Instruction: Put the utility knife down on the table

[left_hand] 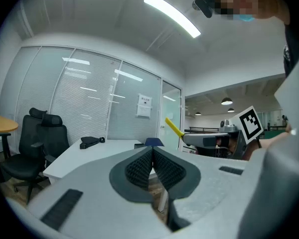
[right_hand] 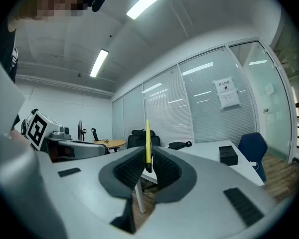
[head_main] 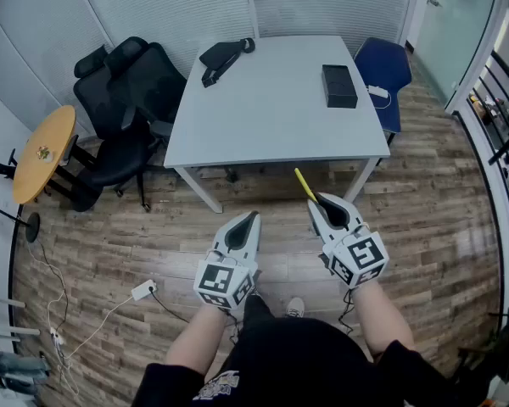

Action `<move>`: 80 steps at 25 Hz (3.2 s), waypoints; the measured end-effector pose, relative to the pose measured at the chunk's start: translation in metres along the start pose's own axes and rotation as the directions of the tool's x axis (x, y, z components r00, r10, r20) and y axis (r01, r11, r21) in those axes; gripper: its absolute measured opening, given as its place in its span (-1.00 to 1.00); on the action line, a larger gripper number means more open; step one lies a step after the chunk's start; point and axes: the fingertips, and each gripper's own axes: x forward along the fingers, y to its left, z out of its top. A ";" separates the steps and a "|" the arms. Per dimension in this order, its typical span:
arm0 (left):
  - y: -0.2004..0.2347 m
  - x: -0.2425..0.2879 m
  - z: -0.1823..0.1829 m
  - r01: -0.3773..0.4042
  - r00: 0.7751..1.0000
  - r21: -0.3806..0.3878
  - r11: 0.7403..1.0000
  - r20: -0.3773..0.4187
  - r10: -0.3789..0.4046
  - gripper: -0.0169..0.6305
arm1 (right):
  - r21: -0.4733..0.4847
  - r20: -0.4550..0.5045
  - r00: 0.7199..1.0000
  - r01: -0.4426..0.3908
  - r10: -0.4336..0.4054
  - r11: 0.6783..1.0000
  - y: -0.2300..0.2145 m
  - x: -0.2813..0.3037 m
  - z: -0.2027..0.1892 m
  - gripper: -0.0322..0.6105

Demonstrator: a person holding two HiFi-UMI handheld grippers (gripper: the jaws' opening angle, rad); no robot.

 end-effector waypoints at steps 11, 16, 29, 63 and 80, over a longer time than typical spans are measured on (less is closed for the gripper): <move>0.004 -0.002 -0.002 0.013 1.000 0.002 1.000 -0.003 -0.013 -0.93 | 0.022 0.015 1.000 -0.006 0.006 1.000 0.005 0.007 0.000 -0.73; 0.011 -0.001 -0.003 0.026 1.000 0.011 1.000 -0.008 -0.026 -0.93 | 0.020 0.004 1.000 0.002 -0.002 1.000 0.007 0.016 -0.002 -0.74; 0.061 0.010 -0.002 0.078 0.997 0.008 0.997 -0.023 -0.078 -0.93 | 0.023 -0.026 0.999 0.043 -0.043 0.999 0.014 0.067 -0.004 -0.74; 0.211 0.088 0.010 0.152 0.988 0.001 0.988 -0.032 -0.152 -0.93 | 0.007 -0.047 0.991 0.125 -0.124 0.992 -0.022 0.236 0.001 -0.74; 0.207 0.232 0.014 0.020 0.998 -0.008 1.000 -0.059 -0.020 -0.93 | 0.059 -0.085 0.996 -0.002 0.007 0.998 -0.173 0.301 -0.006 -0.74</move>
